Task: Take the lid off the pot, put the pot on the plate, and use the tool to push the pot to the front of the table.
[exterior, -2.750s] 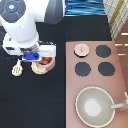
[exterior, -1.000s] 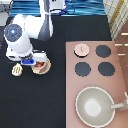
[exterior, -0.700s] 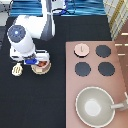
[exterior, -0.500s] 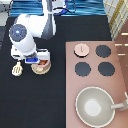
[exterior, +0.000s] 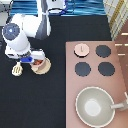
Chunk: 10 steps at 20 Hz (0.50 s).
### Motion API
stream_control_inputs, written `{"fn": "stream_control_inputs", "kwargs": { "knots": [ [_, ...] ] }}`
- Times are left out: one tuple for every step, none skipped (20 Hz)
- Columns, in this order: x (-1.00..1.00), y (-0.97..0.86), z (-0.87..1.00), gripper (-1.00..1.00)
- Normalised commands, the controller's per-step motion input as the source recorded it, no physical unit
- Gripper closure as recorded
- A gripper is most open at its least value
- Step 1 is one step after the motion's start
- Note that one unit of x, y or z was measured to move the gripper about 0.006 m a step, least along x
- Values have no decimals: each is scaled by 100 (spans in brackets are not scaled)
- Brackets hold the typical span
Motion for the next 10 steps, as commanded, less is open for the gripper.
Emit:
{"fn": "stream_control_inputs", "kwargs": {
  "knots": [
    [2,35,0,100],
    [0,34,0,100],
    [0,31,-1,100],
    [-4,24,-5,100],
    [-6,7,-6,100],
    [-5,0,-6,100],
    [-1,-15,-4,100],
    [0,-25,-4,-100],
    [0,-31,0,-100],
    [0,-34,0,-100]
  ]
}}
